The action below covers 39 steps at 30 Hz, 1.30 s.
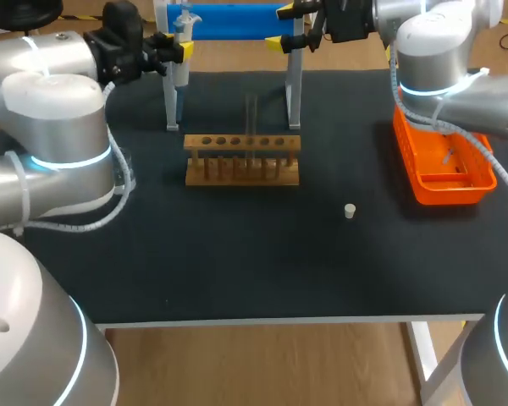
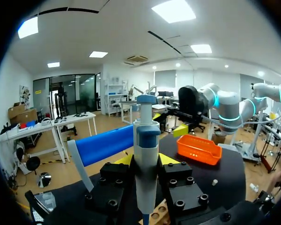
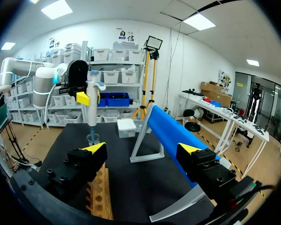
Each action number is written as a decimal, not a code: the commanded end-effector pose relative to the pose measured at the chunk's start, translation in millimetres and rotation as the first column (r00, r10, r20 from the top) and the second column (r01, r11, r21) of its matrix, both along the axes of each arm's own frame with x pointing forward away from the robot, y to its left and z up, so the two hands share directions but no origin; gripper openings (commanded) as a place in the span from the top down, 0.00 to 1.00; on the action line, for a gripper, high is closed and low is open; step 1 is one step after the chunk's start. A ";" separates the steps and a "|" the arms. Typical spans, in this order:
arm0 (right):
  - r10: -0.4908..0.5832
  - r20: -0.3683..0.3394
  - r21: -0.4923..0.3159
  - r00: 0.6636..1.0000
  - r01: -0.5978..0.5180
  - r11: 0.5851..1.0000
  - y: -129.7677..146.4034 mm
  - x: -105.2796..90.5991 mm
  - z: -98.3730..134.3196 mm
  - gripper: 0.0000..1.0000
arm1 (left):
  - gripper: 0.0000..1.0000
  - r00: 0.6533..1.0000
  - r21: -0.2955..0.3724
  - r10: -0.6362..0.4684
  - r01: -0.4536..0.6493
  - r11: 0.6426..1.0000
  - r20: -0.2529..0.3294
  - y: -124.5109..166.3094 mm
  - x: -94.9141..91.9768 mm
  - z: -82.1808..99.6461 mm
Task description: Invert the test tube, pick up the pipette, mount the tip to pipette, aspirate from beaker and dispense into the tube, eject the tip, return the pipette, and cap with the stopper.
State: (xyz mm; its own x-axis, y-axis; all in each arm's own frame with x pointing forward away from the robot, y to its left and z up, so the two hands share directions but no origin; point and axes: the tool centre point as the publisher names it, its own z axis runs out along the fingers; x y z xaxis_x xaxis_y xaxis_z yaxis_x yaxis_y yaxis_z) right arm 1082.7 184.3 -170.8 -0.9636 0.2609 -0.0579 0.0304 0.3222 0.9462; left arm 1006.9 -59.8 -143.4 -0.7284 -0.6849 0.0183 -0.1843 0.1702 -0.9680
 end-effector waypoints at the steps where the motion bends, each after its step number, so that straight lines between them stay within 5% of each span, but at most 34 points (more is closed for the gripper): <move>1: -0.001 0.000 -0.001 1.000 0.001 1.000 -0.7 -0.7 0.4 0.00 | 1.00 0.999 0.013 0.034 -0.034 0.999 -0.008 -7.3 18.9 1.8; 19: -0.001 0.000 -0.001 1.000 0.001 1.000 -0.7 -0.7 0.4 0.00 | 1.00 0.980 0.057 0.193 -0.190 0.980 -0.053 -8.9 64.1 -2.3; 39: -0.001 0.000 -0.001 1.000 0.001 1.000 -0.7 -0.7 0.4 0.00 | 1.00 0.914 0.120 0.386 -0.372 0.920 -0.124 -9.6 100.8 -9.4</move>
State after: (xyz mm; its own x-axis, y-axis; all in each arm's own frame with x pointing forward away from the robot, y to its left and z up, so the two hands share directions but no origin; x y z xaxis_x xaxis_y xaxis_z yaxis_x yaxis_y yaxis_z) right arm 1082.7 184.2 -170.8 -0.9636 0.2610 -0.0579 0.0304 0.3223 0.9462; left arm 1100.0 -62.3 -154.4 -0.4353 -0.8995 0.0381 -0.3653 0.1378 -0.9206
